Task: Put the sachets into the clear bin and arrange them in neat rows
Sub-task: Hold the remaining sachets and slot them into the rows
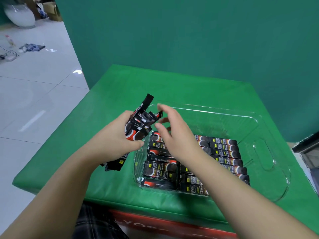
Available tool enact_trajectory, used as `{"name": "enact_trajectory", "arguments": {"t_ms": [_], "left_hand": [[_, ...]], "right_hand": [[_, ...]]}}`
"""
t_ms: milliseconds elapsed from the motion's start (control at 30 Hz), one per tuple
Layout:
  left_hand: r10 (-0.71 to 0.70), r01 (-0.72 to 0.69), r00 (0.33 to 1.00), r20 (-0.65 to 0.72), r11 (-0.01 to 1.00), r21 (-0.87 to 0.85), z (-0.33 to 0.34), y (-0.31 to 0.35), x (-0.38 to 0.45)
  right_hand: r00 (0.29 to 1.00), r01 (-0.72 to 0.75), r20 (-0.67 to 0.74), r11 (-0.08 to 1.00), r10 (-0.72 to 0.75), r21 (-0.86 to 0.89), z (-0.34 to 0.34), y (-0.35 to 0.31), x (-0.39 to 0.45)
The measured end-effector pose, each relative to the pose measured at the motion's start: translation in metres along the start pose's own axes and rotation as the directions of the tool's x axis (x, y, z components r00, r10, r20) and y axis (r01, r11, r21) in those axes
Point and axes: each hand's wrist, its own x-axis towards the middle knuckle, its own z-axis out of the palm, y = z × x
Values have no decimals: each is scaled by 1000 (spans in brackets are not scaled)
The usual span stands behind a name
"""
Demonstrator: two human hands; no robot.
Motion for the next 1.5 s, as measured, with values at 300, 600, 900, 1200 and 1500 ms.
{"name": "enact_trajectory", "arguments": {"t_ms": [300, 600, 900, 1200, 1500], "left_hand": [[0, 1, 1000, -7, 991, 135, 3, 0, -3], [25, -17, 998, -54, 990, 138, 10, 5, -1], [25, -19, 998, -58, 994, 107, 11, 3, 0], [13, -10, 1000, -24, 993, 117, 10, 3, 2], [13, -9, 999, -29, 992, 125, 10, 5, -1]], "right_hand": [[951, -236, -180, 966, 252, 108, -27, 41, -19], [765, -425, 454, 888, 457, -178, -1, 68, -57], [789, -334, 447, 904, 422, -265, 30, 58, -56], [874, -128, 445, 975, 197, -180, 9, 41, -36], [724, -65, 625, 931, 291, -358, 30, 63, -50]]}}
